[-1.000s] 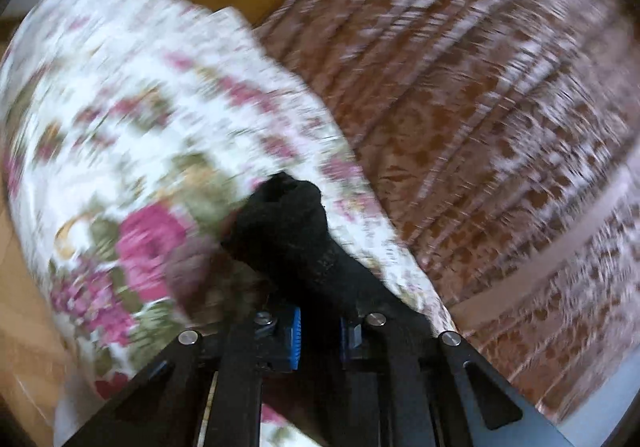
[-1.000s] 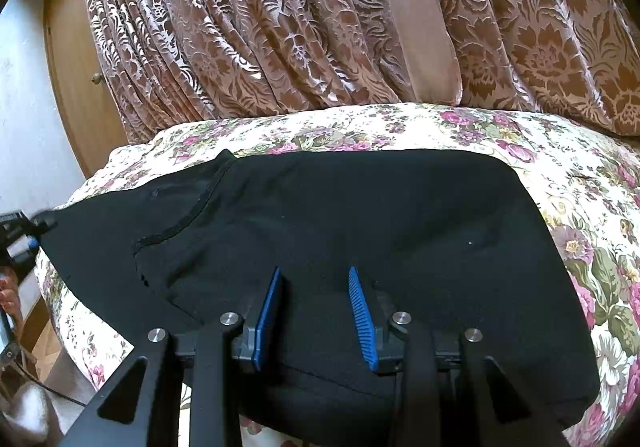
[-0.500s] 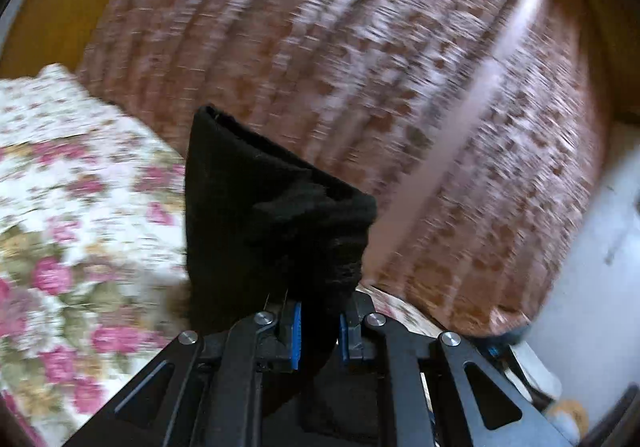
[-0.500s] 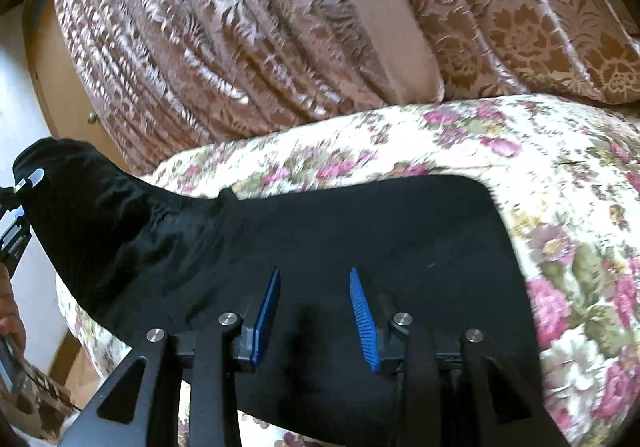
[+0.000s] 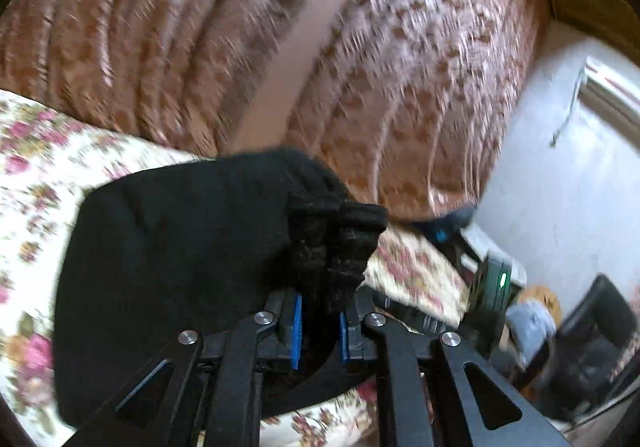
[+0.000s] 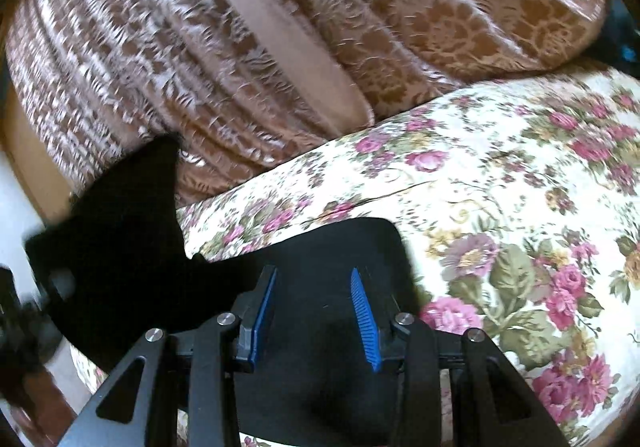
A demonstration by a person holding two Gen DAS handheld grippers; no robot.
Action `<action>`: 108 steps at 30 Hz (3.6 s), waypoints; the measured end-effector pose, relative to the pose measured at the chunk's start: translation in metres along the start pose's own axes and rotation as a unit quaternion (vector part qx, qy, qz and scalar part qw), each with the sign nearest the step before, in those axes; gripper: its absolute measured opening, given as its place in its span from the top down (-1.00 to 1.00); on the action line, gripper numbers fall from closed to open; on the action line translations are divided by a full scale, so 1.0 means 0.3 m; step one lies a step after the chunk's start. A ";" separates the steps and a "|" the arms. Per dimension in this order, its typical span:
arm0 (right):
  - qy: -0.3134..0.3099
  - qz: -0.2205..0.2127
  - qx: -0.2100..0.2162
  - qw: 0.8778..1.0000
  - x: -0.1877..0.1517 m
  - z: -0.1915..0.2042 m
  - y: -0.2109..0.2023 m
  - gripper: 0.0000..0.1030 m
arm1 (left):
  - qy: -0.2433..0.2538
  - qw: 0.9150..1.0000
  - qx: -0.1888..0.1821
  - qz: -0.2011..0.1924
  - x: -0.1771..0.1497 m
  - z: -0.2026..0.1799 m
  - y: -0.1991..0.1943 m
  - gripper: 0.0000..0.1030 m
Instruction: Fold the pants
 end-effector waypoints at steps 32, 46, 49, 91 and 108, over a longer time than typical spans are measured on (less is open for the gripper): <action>0.047 0.141 0.077 0.986 -0.037 0.004 0.167 0.17 | -0.063 0.992 0.105 0.003 -0.072 0.277 -0.066 -0.28; -0.011 0.134 0.092 0.987 -0.039 0.123 0.182 0.78 | -0.135 0.978 0.159 0.031 -0.126 0.450 -0.038 -0.29; -0.009 0.098 0.113 0.989 0.026 0.110 0.086 0.80 | -0.098 0.983 0.150 0.035 -0.095 0.364 -0.018 -0.30; -0.134 0.182 -0.161 0.961 0.206 0.231 0.360 0.58 | 0.030 0.948 0.266 0.172 0.208 0.306 0.314 -0.18; 0.027 0.120 -0.152 0.981 0.190 -0.106 0.408 0.02 | -0.001 0.952 0.266 0.149 0.193 0.419 0.454 -0.37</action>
Point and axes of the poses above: each gripper's, at about its wrist camera, not at the fingertips, and y roughly the way its jaws point, z to its left, x to its top, the point moved 3 cm from there along y, roughly the way its jaws point, and after that the axes turned 12 degrees about z, right-handed, at the moved point
